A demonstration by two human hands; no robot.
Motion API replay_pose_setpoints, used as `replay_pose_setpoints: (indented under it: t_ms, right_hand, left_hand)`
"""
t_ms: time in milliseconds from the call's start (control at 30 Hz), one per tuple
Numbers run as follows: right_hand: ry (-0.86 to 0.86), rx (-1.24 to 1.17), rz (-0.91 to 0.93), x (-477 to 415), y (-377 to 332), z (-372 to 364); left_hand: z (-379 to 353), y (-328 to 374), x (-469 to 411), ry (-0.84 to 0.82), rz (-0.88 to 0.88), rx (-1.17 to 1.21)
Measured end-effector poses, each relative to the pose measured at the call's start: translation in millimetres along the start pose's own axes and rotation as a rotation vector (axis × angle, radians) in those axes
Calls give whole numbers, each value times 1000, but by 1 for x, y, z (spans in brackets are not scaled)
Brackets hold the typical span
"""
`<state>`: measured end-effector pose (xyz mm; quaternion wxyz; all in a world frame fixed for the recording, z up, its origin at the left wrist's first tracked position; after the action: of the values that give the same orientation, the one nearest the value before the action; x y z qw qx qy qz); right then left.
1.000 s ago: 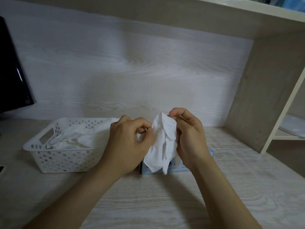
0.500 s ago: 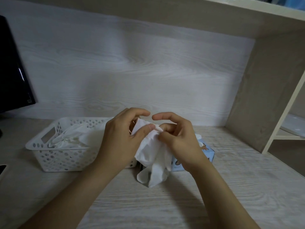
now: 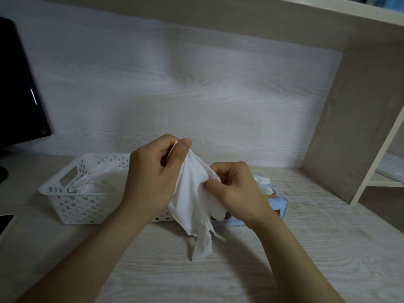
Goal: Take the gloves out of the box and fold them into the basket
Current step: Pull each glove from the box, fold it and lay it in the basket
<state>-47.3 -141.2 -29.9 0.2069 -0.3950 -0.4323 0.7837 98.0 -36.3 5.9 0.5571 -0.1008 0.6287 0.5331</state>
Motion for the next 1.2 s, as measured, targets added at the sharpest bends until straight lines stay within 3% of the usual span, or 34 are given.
replay_pose_setpoints:
  t_ms: [200, 367, 500, 667, 767, 867, 1033, 1200]
  right_hand:
    - [154, -42, -110, -9, 0, -3]
    - [363, 202, -107, -12, -12, -5]
    - [460, 454, 28, -19, -27, -15]
    - [373, 627, 87, -45, -34, -36]
    - [294, 704, 90, -67, -38, -52]
    - [194, 717, 84, -88, -40, -64]
    - [-4, 853, 63, -114, -41, -81]
    - [60, 822, 71, -130, -26, -83]
  left_hand:
    - [10, -12, -9, -23, 141, 117]
    - [17, -37, -16, 0, 475, 488]
    - [38, -57, -17, 109, 641, 469]
    - [76, -93, -22, 210, 677, 270]
    - [96, -101, -25, 263, 571, -74]
    - [105, -100, -26, 271, 500, -371]
    - [110, -106, -29, 202, 531, -611]
    - [112, -111, -35, 164, 553, -775]
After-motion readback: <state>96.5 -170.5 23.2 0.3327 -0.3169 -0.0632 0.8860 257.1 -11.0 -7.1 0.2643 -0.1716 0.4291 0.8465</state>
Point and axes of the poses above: each hand's wrist, its own x-axis away from the middle knuckle, its own z-axis out of the back of the hand, y = z × x, the point moved 7 cm from there along -x, towards the middle knuckle
